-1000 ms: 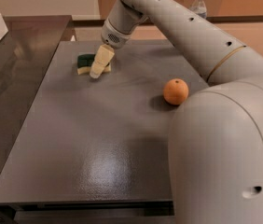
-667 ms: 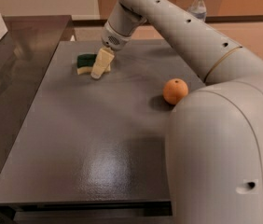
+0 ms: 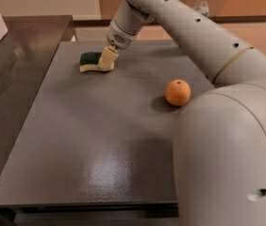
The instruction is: Move sponge near orange
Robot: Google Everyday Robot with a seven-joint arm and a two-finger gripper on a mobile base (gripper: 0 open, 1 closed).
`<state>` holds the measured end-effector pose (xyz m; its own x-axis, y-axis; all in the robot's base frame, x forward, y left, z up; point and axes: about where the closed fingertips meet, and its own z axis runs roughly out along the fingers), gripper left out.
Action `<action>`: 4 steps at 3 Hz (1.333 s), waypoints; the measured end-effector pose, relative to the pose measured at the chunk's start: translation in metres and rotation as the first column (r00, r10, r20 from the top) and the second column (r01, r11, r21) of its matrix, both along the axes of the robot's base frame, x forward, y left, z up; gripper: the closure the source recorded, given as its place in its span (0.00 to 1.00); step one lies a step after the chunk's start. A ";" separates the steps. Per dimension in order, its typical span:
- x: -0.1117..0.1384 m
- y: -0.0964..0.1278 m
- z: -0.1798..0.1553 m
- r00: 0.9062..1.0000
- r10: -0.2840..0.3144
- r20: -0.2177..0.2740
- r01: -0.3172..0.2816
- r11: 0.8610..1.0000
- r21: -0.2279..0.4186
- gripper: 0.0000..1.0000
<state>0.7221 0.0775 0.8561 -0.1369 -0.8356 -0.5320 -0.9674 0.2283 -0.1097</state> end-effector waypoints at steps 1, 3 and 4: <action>-0.006 -0.018 0.016 1.000 -0.026 0.014 0.026 0.999 0.025 0.84; -0.033 -0.084 0.030 0.997 -0.059 0.040 0.059 0.998 -0.008 1.00; -0.046 -0.113 0.025 0.998 -0.050 0.040 0.052 0.998 -0.042 1.00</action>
Offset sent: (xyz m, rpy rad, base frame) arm -0.0364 -0.0960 0.0473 0.0150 -0.0558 -0.0972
